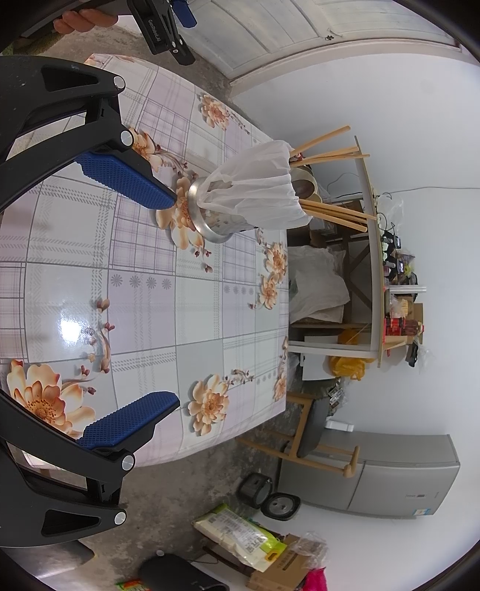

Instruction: Organize utensils

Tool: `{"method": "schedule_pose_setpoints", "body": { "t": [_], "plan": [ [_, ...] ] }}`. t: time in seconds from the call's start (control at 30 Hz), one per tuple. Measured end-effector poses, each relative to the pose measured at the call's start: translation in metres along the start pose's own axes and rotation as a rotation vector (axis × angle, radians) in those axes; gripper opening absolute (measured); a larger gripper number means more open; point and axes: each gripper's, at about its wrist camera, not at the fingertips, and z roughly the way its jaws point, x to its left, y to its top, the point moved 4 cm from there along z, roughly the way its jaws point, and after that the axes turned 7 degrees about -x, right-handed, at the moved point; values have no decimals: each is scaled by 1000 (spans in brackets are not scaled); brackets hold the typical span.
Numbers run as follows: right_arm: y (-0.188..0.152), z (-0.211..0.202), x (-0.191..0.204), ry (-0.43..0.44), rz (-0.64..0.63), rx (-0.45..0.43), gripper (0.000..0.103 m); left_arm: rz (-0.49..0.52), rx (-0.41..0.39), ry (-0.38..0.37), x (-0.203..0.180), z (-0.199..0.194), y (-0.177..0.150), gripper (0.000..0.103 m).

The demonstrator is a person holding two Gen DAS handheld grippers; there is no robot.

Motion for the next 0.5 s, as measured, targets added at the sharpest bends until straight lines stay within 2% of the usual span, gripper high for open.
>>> {"method": "schedule_pose_setpoints", "body": {
  "t": [0.5],
  "plan": [
    [0, 1, 3, 1, 1, 0, 95, 2, 1, 0, 0, 0, 0, 97]
  ]
}}
